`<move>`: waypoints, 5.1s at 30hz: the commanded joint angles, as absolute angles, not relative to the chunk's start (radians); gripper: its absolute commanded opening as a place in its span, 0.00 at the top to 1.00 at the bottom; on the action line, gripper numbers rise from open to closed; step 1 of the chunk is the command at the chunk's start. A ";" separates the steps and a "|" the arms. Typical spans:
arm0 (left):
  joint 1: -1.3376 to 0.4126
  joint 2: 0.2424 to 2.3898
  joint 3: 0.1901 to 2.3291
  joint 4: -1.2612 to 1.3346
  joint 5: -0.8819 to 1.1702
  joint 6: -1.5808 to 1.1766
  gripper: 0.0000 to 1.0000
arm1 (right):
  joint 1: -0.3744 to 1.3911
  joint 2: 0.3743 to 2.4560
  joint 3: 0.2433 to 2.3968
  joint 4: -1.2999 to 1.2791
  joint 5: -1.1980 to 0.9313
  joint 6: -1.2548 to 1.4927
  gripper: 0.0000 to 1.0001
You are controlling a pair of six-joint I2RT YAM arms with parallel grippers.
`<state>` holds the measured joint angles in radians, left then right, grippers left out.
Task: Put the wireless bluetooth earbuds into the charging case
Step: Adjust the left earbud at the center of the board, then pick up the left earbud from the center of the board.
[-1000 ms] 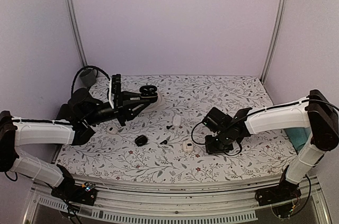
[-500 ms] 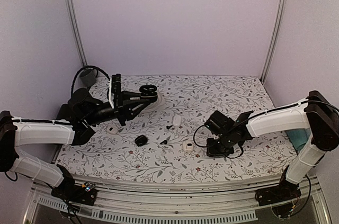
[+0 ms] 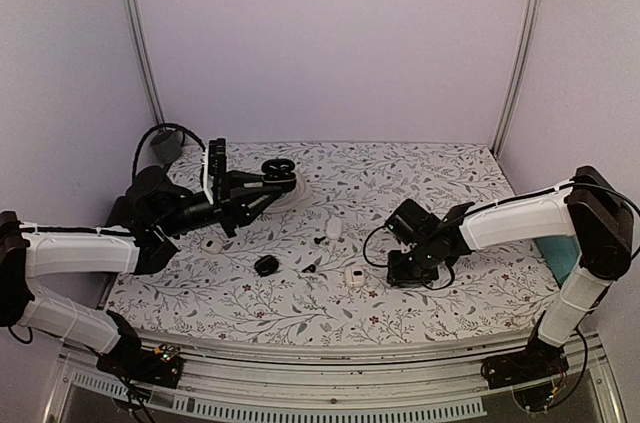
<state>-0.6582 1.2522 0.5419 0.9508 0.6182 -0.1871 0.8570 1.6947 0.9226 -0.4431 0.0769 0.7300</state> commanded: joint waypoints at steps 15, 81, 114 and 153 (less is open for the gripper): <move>-0.653 1.244 0.558 0.962 0.614 -0.185 1.00 | 0.922 1.669 0.926 -0.503 0.111 0.781 0.61; -0.655 1.224 0.554 0.959 0.598 -0.192 1.00 | 0.953 1.654 0.823 -0.472 0.325 1.059 0.75; -0.657 1.221 0.548 0.971 0.591 -0.196 1.00 | 0.971 1.665 0.762 -0.403 0.371 1.257 0.75; -0.658 1.233 0.541 0.981 0.585 -0.196 1.00 | 0.971 1.677 0.837 -0.489 0.399 1.063 0.80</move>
